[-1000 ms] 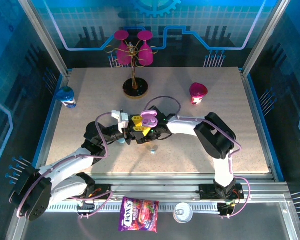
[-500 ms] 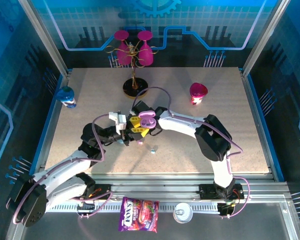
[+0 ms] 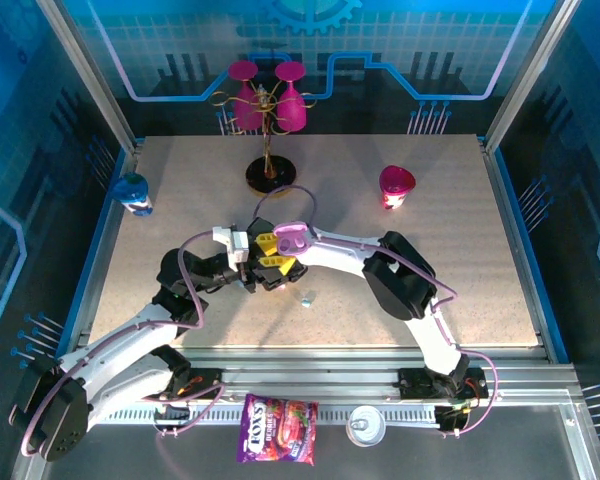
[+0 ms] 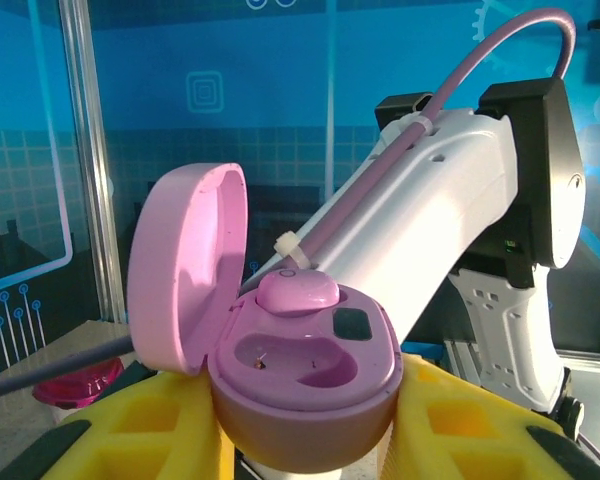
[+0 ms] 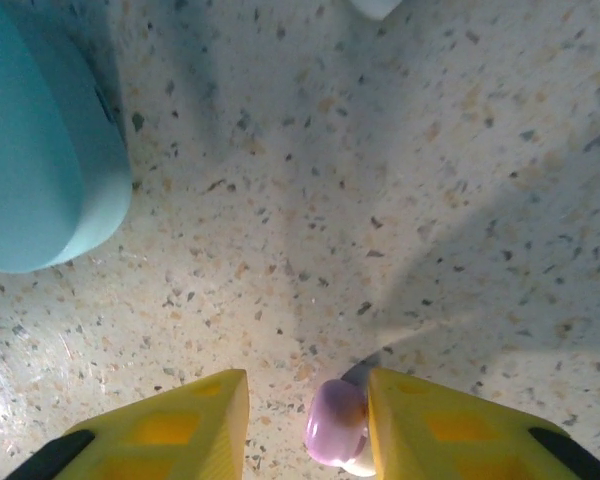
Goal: Insert the wireless bluetooth earbuds into the charging case
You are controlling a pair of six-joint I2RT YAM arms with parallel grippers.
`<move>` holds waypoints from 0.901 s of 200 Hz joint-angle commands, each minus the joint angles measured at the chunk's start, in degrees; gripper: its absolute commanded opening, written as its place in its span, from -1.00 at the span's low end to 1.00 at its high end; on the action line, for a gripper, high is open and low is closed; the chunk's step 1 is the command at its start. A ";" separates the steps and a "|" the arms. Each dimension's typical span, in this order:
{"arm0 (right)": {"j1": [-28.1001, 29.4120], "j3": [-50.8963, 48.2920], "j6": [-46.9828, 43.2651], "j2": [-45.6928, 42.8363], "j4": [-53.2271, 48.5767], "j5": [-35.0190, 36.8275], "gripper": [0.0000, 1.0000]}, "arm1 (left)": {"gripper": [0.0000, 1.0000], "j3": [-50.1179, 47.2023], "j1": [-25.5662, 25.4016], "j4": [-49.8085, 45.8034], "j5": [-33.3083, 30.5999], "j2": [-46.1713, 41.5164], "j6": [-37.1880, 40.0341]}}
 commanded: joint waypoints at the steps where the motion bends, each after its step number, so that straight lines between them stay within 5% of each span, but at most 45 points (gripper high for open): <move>1: 0.78 1.93 0.90 1.04 -2.13 0.63 -0.34 | -0.41 0.36 -0.32 -1.30 -1.25 -0.94 1.34; 118: 0.56 1.55 -0.70 1.59 -3.33 1.81 -0.60 | -0.41 0.38 -0.33 -1.71 -1.59 -0.80 1.69; 180: -1.67 -5.34 -0.17 -5.10 1.55 1.62 -0.63 | -0.41 0.19 -0.29 -1.25 -2.29 -0.55 1.71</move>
